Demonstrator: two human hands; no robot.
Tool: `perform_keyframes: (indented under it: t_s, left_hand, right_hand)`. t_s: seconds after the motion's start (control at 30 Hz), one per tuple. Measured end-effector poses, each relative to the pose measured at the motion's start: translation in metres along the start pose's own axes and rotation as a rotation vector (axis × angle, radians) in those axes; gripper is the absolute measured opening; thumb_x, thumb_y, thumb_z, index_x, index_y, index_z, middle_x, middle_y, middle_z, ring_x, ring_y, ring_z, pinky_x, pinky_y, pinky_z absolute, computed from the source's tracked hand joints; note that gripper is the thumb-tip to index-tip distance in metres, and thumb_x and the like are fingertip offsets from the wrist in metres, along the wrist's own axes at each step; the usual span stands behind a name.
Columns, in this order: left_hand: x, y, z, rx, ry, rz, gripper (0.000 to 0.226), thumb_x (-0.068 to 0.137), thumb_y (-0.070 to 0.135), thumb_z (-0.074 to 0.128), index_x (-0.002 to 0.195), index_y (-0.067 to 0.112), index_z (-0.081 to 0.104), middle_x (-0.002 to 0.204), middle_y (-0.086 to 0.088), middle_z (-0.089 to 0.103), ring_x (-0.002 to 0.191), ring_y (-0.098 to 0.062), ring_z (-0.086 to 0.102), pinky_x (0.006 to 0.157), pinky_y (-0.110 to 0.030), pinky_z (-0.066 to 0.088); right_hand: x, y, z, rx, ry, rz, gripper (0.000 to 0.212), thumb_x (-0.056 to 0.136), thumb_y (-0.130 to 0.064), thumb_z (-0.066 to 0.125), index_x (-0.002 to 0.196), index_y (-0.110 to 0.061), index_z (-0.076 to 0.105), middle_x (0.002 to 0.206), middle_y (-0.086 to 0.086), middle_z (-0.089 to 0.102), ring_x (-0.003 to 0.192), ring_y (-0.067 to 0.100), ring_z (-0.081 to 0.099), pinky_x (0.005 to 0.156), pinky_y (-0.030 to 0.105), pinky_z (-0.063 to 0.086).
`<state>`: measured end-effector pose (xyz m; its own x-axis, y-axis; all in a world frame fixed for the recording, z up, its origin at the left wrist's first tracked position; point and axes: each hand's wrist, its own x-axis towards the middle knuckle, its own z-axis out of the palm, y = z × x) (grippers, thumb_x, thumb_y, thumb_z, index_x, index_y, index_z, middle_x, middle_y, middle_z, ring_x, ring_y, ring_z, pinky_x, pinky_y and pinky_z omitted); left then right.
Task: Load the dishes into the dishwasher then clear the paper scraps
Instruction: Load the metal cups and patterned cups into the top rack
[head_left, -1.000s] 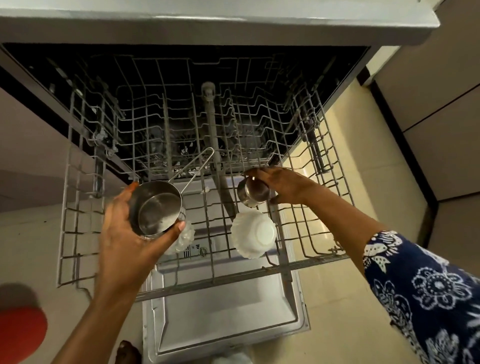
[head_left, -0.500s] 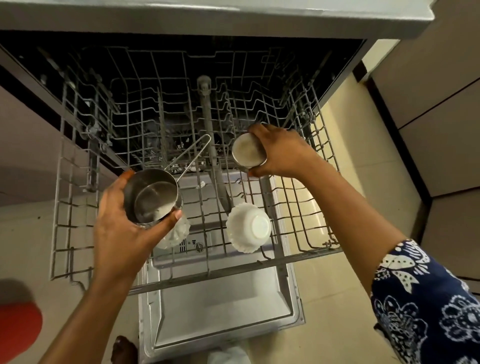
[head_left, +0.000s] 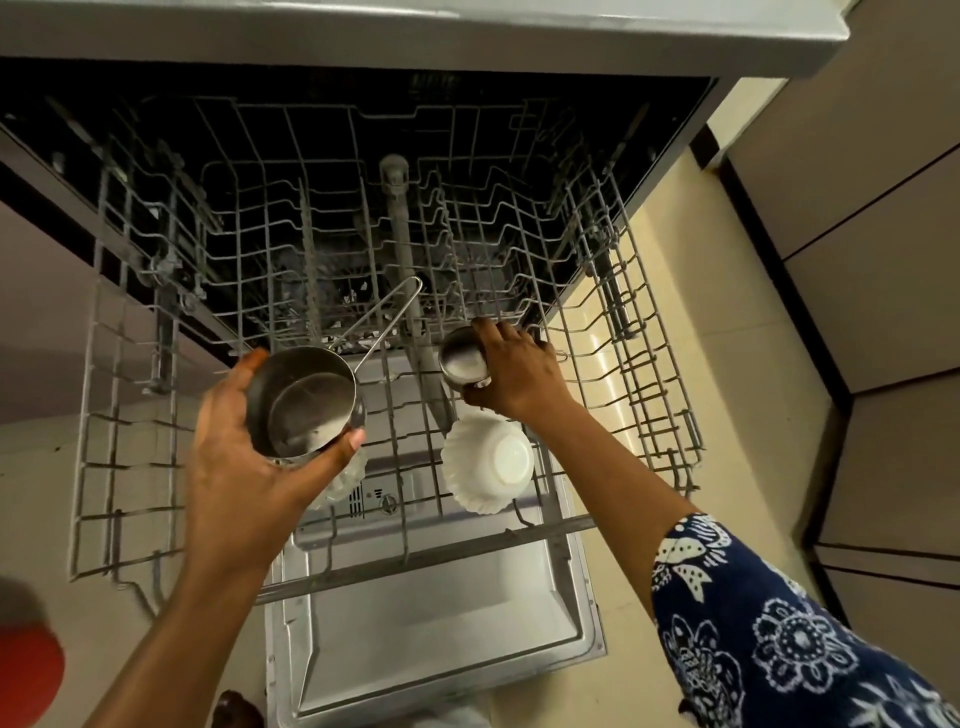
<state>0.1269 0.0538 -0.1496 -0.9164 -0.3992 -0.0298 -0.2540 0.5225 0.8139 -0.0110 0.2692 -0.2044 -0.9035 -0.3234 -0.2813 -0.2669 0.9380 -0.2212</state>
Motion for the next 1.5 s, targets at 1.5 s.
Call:
perform_keyframes:
  t_s: [1.5]
  left_hand:
    - [0.113, 0.066, 0.072, -0.597, -0.502, -0.436, 0.077, 0.038, 0.066, 0.082, 0.101, 0.025, 0.064, 0.093, -0.003, 0.072, 0.096, -0.023, 0.066, 0.076, -0.035, 0.055]
  right_hand:
    - [0.003, 0.056, -0.077, 1.334, 0.213, -0.068, 0.02, 0.095, -0.01, 0.05, 0.111, -0.014, 0.06, 0.095, -0.002, 0.071, 0.086, 0.016, 0.071, 0.073, 0.027, 0.057]
